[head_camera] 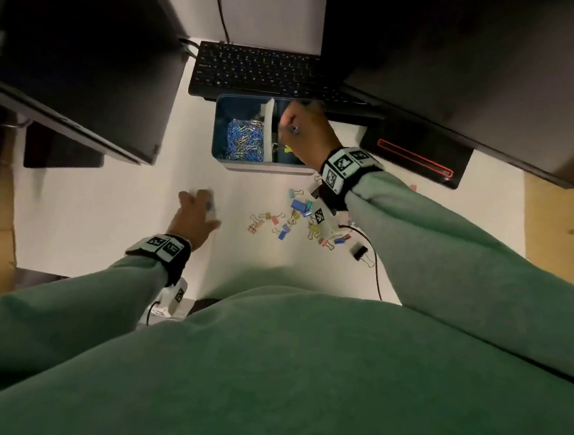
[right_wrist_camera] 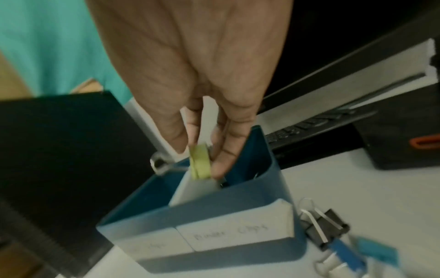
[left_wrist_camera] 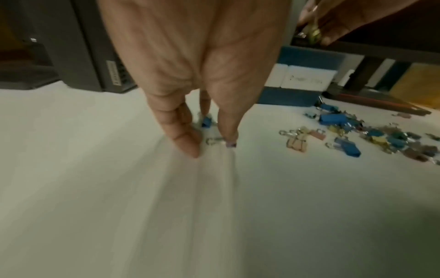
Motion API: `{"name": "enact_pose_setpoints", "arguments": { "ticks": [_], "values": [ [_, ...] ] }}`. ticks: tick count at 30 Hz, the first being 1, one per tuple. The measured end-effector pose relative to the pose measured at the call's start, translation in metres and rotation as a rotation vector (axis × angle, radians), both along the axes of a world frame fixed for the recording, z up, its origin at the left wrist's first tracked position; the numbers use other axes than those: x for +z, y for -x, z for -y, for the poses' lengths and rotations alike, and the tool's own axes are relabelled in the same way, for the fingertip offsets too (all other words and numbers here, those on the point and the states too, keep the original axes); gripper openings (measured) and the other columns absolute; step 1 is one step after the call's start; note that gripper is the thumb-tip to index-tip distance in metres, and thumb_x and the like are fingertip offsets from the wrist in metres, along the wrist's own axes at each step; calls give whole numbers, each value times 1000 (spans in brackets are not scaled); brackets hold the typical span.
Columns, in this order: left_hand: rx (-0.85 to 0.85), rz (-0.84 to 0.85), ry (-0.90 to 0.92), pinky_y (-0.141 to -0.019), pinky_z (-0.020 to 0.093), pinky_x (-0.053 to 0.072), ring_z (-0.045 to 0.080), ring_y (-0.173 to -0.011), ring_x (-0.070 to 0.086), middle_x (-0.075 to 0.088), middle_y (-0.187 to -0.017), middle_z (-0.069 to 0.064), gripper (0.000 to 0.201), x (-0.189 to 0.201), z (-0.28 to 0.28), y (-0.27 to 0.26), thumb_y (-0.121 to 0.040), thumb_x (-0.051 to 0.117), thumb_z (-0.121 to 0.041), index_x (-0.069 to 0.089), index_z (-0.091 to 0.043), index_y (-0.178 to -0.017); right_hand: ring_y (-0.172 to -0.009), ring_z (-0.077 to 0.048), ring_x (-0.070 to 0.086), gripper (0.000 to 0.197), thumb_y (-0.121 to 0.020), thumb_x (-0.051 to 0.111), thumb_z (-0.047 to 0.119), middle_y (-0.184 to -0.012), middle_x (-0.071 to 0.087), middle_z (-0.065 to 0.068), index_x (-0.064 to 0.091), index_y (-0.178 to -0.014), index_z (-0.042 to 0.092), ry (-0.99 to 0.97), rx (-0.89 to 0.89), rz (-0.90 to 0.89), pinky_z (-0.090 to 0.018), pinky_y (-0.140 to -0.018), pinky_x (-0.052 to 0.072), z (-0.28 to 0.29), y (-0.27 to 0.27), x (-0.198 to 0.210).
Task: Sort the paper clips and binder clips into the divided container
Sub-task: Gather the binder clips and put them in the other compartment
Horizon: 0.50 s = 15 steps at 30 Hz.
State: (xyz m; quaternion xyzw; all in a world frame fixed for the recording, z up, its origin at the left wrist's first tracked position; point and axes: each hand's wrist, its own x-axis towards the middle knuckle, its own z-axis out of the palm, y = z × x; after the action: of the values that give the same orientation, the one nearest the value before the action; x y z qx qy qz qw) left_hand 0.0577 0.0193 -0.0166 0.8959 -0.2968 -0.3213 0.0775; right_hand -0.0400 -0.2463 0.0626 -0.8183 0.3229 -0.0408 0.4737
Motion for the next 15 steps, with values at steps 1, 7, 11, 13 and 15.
{"name": "enact_pose_setpoints", "arguments": {
  "ticks": [1,7,11,13,15],
  "values": [
    [-34,-18,32,-87,43,48,39,-104,51,36,-121,20,58,-2,7,4,-82,69,-13,39,-10,-130,-89,-23,54,13,-85,60,16,-111,44,-13,59,-98,16,28,51,-70,-33,-77,52,0,2,-3],
    [-215,-90,89,-88,44,50,33,-89,56,35,-120,15,50,1,55,45,-89,60,-22,37,-11,-132,-87,-21,59,12,-90,58,19,-111,51,-6,57,-102,18,230,-12,-52,-40,-76,53,12,70,-12],
    [-344,-124,74,-94,43,45,32,-104,47,28,-126,14,102,-1,84,72,-65,77,-54,19,-22,-144,-98,-33,60,73,-75,78,38,-135,33,-17,36,-133,23,185,119,-527,-41,-87,53,18,119,-41],
    [-400,-89,44,-92,44,48,33,-106,46,27,-126,14,106,-5,97,84,-62,81,-47,19,-24,-145,-109,-40,54,105,-64,84,43,-142,19,-20,18,-144,32,124,238,-653,-48,-93,50,6,122,-56],
    [-381,-71,30,-85,45,53,35,-101,50,27,-123,13,95,-7,108,91,-63,81,-30,28,-23,-141,-118,-43,44,112,-62,85,43,-146,13,-20,13,-147,33,173,333,-679,-51,-97,47,-12,116,-67]
  ]
}}
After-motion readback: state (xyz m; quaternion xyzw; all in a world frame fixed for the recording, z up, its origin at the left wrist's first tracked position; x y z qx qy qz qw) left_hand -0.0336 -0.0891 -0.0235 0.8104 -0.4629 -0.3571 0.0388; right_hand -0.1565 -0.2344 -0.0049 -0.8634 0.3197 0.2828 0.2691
